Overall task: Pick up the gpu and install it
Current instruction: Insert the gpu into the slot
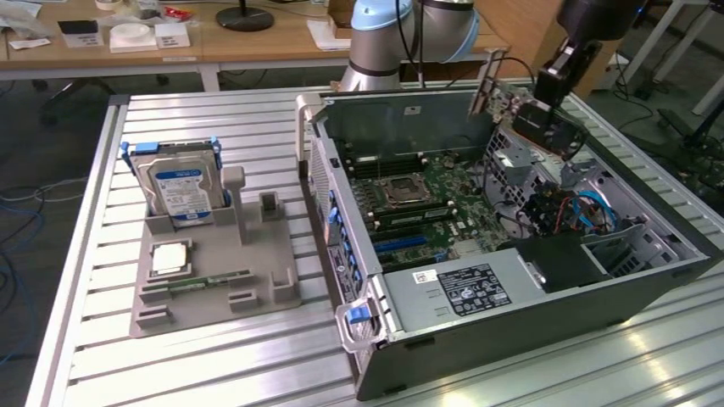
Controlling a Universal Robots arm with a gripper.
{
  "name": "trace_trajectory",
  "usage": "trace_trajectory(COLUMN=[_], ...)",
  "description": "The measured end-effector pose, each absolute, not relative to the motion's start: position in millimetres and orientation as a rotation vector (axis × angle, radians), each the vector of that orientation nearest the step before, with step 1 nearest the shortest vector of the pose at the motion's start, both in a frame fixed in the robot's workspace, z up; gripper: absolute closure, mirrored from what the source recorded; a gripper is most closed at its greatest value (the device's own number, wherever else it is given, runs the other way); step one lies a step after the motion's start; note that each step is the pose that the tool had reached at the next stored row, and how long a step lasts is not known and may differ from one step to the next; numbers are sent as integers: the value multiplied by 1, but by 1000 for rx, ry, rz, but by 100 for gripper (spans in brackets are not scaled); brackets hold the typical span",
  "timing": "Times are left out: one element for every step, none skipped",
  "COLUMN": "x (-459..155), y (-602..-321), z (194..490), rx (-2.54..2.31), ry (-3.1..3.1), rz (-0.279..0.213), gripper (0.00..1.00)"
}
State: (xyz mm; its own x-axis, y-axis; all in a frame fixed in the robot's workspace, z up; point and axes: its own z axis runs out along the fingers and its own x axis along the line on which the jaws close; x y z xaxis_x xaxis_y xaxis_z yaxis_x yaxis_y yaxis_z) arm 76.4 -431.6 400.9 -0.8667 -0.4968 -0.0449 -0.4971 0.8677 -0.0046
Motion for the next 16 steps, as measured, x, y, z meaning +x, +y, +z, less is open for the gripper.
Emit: trace_trajectory(x=[76,76,76,76,76,76,76,76,76,76,76,76,76,76,76,76], y=[-432,-432,-432,-432,-432,-432,-432,-432,-432,-432,-432,-432,-432,-432,-432,-432], z=[401,401,401,401,401,401,401,401,401,401,401,401,401,401,401,401], rx=[-823,-850,-877,-903,-932,-957,-982,-1007,-1031,-1053,-1076,-1099,-1124,-1148,-1171,-1195], ry=[2986,2978,2971,2963,2954,2946,2938,2930,2922,2914,2906,2897,2888,2878,2869,2860], rz=[11,12,12,13,13,14,14,14,14,15,15,15,15,15,15,15], gripper=[73,73,73,73,73,73,73,73,73,73,73,73,73,73,73,73])
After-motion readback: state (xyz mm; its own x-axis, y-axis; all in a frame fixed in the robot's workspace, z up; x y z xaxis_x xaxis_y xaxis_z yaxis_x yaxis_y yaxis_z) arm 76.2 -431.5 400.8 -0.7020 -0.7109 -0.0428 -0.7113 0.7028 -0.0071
